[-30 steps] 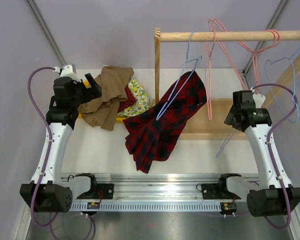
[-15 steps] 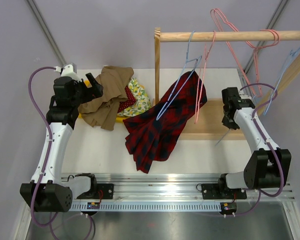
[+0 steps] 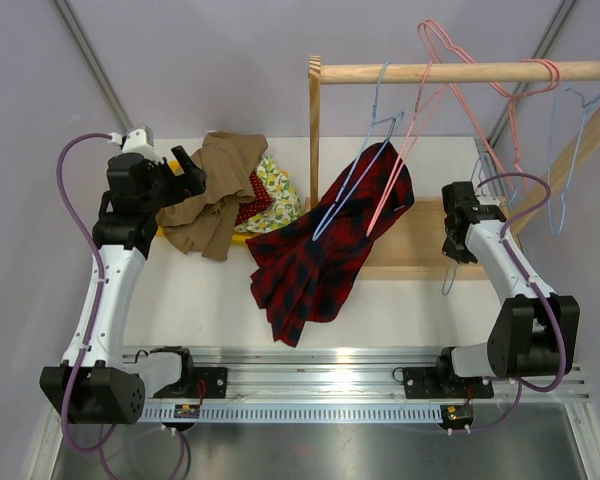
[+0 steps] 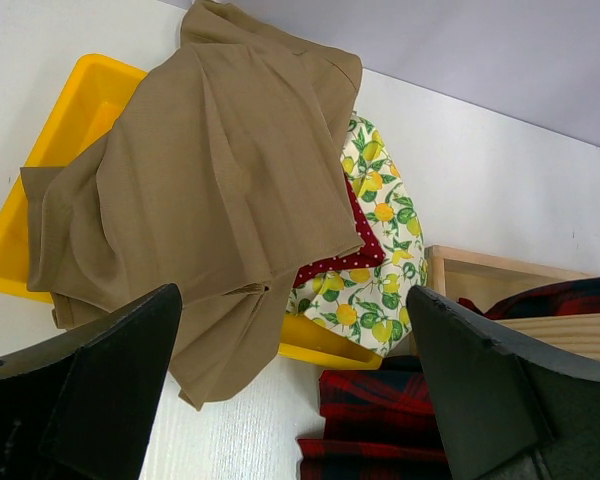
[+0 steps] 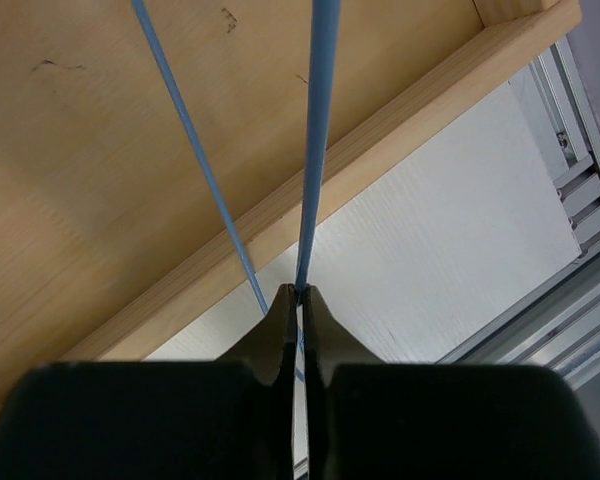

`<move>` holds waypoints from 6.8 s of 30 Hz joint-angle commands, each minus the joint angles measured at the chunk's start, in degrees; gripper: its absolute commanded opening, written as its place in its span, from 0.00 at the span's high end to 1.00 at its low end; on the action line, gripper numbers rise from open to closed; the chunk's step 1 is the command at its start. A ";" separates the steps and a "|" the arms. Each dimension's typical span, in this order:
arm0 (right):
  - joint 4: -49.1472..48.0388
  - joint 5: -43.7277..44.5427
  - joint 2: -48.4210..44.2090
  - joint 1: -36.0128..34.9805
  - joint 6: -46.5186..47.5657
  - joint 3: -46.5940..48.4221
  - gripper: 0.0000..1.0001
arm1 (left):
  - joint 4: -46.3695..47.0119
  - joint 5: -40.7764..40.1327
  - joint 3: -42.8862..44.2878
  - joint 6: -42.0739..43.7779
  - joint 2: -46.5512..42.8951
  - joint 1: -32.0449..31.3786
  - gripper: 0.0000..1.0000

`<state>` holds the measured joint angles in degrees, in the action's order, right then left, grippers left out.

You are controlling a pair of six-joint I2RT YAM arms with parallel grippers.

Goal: Remove the skirt from the hanger

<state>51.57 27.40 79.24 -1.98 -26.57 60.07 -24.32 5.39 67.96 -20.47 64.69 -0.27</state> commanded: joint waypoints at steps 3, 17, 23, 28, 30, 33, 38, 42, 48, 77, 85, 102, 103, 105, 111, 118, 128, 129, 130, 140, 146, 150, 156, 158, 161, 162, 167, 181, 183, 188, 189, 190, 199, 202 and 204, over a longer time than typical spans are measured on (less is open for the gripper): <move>-2.44 -1.03 -1.28 0.40 -0.59 -0.57 1.00 | 2.26 0.59 0.85 0.17 -0.70 -0.08 0.01; 8.09 -13.93 -18.14 0.31 -2.96 11.64 1.00 | 2.52 0.68 0.77 0.25 -0.44 0.19 0.01; 12.58 -20.45 -23.95 0.31 -4.81 15.16 1.00 | 2.69 0.59 0.50 0.25 -0.09 0.19 0.01; 15.13 -22.65 -28.17 0.40 -5.25 16.21 1.00 | 2.78 0.15 0.41 0.34 0.18 0.19 0.01; 15.84 -22.91 -29.76 0.31 -4.90 17.44 1.00 | 2.78 0.24 0.33 0.34 0.35 0.19 0.01; 16.02 -25.63 -30.90 0.31 -3.59 19.72 1.00 | 2.87 0.06 0.24 0.34 0.27 0.19 0.01; 12.24 -33.80 -32.22 0.31 0.89 23.68 1.00 | 2.78 -0.55 0.15 0.61 0.09 0.19 0.01; 11.36 -38.20 -30.99 0.31 4.50 26.93 1.00 | 2.69 -0.99 0.15 0.96 0.00 0.19 0.01; 8.11 -43.30 -29.85 0.31 6.00 27.90 1.00 | 2.61 -1.26 0.15 1.05 -0.35 0.27 0.01; -2.96 -31.35 -29.32 0.31 7.14 35.46 1.00 | 2.61 -1.43 0.15 1.13 -0.35 0.19 0.01; 1.25 -34.60 -32.04 0.40 6.70 38.01 1.00 | 2.52 -1.70 0.24 1.31 -0.09 0.19 0.01; 6.35 -37.06 -40.05 0.31 3.19 35.81 1.00 | 2.61 -2.58 -0.02 1.57 0.71 0.19 0.01; 6.00 -37.15 -39.61 0.31 2.93 37.21 1.00 | 2.61 -2.66 -0.02 1.57 0.88 0.19 0.01; 5.56 -38.03 -37.95 0.31 2.57 39.23 1.00 | 2.61 -2.66 0.06 1.66 0.97 0.19 0.01; 3.63 -39.70 -34.42 0.40 1.52 45.92 1.00 | 2.52 -2.93 0.15 1.84 1.32 0.27 0.01; 0.64 -40.14 -33.27 0.40 0.64 46.37 1.00 | 2.43 -2.75 0.24 1.84 1.32 0.19 0.01; -10.17 -38.04 -28.71 0.31 -0.68 46.79 1.00 | 2.34 -2.49 0.33 1.84 1.41 0.19 0.01; -10.17 -37.86 -28.18 0.40 -0.59 47.32 1.00 | 2.34 -2.57 0.33 1.92 1.32 0.27 0.01; -10.17 -37.77 -27.83 0.31 -0.42 48.02 1.00 | 2.34 -2.58 0.33 1.92 1.41 0.27 0.01; -5.35 -37.07 -30.54 0.40 -0.33 43.03 1.00 | 2.34 -1.87 0.33 1.66 1.41 0.19 0.01; -1.66 -36.63 -32.66 0.31 0.46 41.79 1.00 | 2.34 -1.70 0.33 1.57 1.32 0.19 0.01; -0.33 -36.28 -33.10 0.31 0.90 41.88 1.00 | 2.43 -1.70 0.24 1.57 1.23 0.19 0.01; 1.25 -35.22 -33.54 0.31 2.22 42.32 0.72 | 2.34 -1.78 0.15 1.57 1.32 0.27 0.01; 1.60 -34.61 -33.89 0.31 2.66 42.41 0.39 | 2.43 -1.78 0.06 1.57 1.32 0.27 0.01; 1.69 -33.64 -33.98 0.40 3.62 43.46 0.13 | 2.61 -1.70 0.15 1.57 1.41 0.19 0.01; 1.52 -33.46 -33.89 0.31 4.06 44.16 0.09 | 2.52 -1.70 0.06 1.57 1.41 0.19 0.01; -3.56 -41.44 -31.53 0.31 4.42 49.70 0.09 | 2.43 -1.61 0.06 1.57 1.32 0.19 0.01; -26.33 -64.23 -19.14 -0.13 -8.59 34.50 0.17 | 2.43 -2.22 -0.02 1.84 1.06 0.19 0.01; -27.75 -63.87 -17.90 -1.09 -8.24 34.23 0.17 | 2.34 -2.31 -0.02 1.84 1.14 0.27 0.01; -28.63 -61.50 -13.07 -6.27 -6.66 35.81 0.18 | 2.34 -2.57 0.15 1.92 1.32 0.27 0.01; -29.15 -61.41 -12.71 -6.54 -6.83 35.64 0.19 | 2.26 -2.66 0.15 2.01 1.32 0.27 0.01; -29.68 -61.06 -12.45 -6.90 -6.92 35.55 0.19 | 2.17 -2.75 0.15 2.01 1.32 0.27 0.01; -27.92 -61.14 -12.36 -8.57 -6.74 37.40 0.19 | 1.99 -3.10 0.24 2.19 1.85 0.27 0.01; -30.90 -61.68 -11.75 -8.92 -8.41 36.26 0.20 | 1.99 -3.28 0.33 2.19 1.76 0.27 0.01; -31.53 -61.24 -10.43 -9.79 -8.33 36.08 0.21 | 1.99 -3.54 0.24 2.28 1.58 0.27 0.01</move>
<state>24.25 -33.63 67.61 -10.44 -34.17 95.33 -24.32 2.98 67.96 -19.27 66.50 -0.27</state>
